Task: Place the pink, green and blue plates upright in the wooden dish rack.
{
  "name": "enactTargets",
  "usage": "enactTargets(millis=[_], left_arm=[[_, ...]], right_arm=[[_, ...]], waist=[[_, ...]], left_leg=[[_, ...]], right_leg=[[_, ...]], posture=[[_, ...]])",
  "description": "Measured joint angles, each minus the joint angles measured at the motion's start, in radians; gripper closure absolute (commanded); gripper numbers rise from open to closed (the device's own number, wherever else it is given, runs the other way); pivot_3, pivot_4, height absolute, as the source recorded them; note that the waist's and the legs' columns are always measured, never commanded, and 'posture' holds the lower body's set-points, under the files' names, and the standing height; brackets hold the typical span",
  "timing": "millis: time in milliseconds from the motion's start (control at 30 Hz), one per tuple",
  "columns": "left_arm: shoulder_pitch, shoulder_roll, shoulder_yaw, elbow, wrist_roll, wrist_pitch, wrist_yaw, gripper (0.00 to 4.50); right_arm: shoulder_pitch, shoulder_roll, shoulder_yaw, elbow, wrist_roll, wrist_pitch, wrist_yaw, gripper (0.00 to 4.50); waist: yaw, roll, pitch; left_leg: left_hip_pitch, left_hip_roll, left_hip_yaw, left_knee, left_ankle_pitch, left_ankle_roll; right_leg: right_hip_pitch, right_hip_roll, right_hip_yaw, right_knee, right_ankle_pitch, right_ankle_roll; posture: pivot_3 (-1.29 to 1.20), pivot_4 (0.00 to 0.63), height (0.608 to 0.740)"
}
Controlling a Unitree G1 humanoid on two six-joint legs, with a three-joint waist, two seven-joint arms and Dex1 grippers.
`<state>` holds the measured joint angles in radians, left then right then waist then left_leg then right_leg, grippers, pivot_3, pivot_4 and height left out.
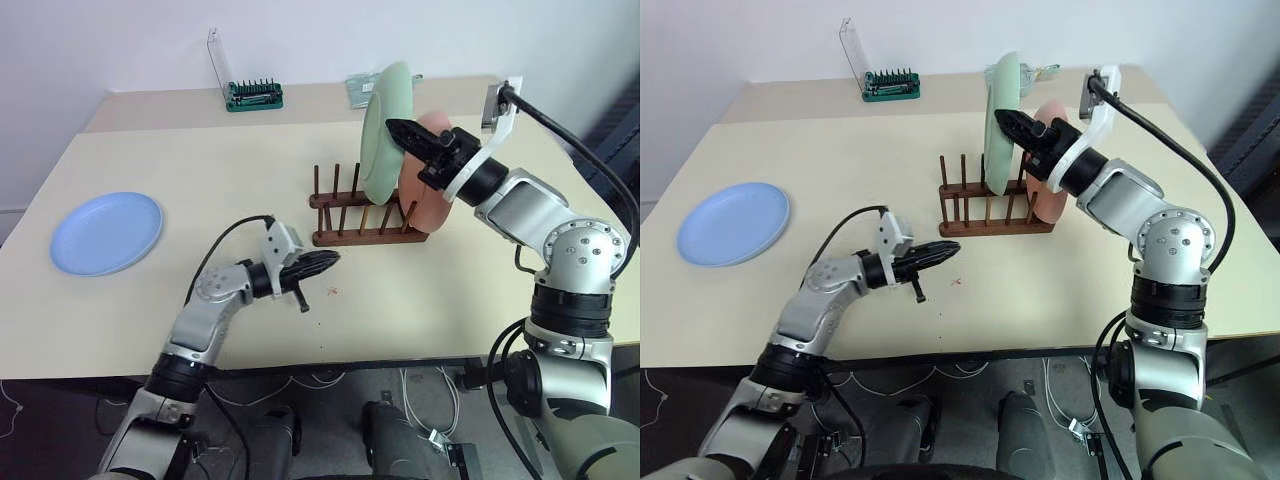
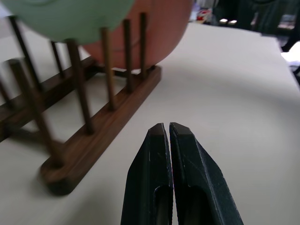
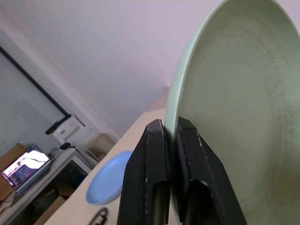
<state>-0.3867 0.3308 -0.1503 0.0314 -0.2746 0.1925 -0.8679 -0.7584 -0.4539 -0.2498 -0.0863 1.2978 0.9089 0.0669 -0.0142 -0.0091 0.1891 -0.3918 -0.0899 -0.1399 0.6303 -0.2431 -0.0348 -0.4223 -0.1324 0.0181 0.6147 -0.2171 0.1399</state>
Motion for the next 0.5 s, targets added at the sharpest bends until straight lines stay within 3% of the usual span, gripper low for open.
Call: enactTargets(millis=[200, 300, 433, 500], left_arm=[[0.024, 0.021, 0.029, -0.014, -0.005, 0.012, 0.017, 4.37], [0.029, 0.023, 0.029, -0.018, -0.006, 0.016, 0.025, 4.37], [0.032, 0.023, 0.029, -0.035, -0.008, 0.017, 0.030, 4.37], [0.032, 0.023, 0.028, -0.035, -0.010, 0.017, 0.033, 4.37]], right_arm=[[-0.001, 0.004, 0.000, 0.028, -0.033, 0.003, 0.015, 4.46], [-0.007, 0.008, 0.000, 0.035, -0.043, 0.003, 0.029, 3.43], [-0.017, 0.009, 0.001, 0.036, -0.072, 0.004, 0.048, 1.49], [-0.022, 0.008, 0.002, 0.036, -0.088, 0.004, 0.058, 1.49]], waist=[[0.000, 0.000, 0.000], [0.000, 0.000, 0.000], [0.000, 0.000, 0.000], [-0.001, 0.000, 0.000]], left_leg=[[0.000, 0.000, 0.000, 0.000, 0.000, 0.000], [0.000, 0.000, 0.000, 0.000, 0.000, 0.000], [0.000, 0.000, 0.000, 0.000, 0.000, 0.000], [0.000, 0.000, 0.000, 0.000, 0.000, 0.000]], right_leg=[[0.000, 0.000, 0.000, 0.000, 0.000, 0.000], [0.000, 0.000, 0.000, 0.000, 0.000, 0.000], [0.000, 0.000, 0.000, 0.000, 0.000, 0.000], [0.000, 0.000, 0.000, 0.000, 0.000, 0.000]], posture=[[0.00, 0.150, 0.740], [0.00, 0.150, 0.740], [0.00, 0.150, 0.740], [0.00, 0.150, 0.740]])
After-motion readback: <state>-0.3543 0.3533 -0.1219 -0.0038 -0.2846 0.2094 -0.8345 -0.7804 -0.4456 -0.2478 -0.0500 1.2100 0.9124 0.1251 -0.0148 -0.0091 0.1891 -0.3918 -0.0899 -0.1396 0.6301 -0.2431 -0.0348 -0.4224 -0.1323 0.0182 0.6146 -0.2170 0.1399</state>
